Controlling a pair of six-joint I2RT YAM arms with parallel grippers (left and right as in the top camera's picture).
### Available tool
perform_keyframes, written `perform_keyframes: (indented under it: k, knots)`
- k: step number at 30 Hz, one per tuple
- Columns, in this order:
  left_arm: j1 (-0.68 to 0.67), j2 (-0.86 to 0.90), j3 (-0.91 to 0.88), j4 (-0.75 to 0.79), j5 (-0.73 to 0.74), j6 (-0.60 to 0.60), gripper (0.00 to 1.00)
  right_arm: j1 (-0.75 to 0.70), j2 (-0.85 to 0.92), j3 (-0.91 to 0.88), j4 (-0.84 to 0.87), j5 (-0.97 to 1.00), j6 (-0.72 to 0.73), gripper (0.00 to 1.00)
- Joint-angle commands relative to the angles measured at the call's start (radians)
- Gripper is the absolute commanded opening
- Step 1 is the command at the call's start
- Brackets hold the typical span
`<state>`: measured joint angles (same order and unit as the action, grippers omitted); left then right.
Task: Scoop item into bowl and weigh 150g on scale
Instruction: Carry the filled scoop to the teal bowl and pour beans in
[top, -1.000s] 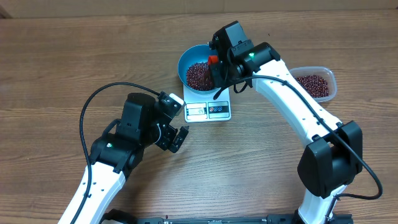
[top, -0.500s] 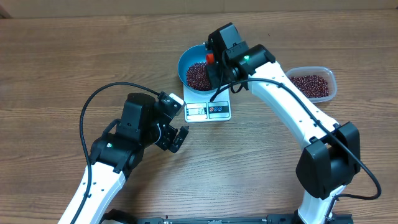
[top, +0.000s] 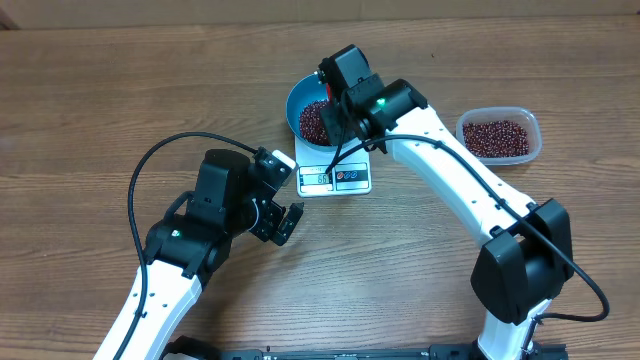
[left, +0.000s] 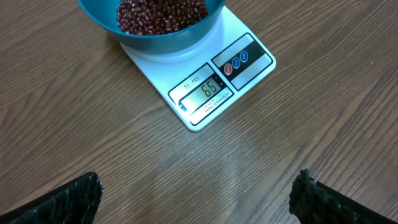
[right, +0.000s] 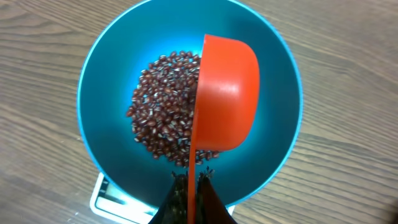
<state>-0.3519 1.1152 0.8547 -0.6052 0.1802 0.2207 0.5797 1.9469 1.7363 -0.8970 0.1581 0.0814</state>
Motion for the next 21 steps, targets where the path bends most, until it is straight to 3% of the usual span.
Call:
perform_keyframes:
  k: [1, 21]
  knots:
    - [-0.002, 0.003, -0.008, 0.0, 0.012, 0.023, 1.0, 0.018, -0.017, 0.033, 0.01, 0.093, 0.0, 0.04]
    - [-0.002, 0.003, -0.008, 0.0, 0.012, 0.023, 0.99, 0.077, -0.041, 0.033, 0.014, 0.259, 0.0, 0.04]
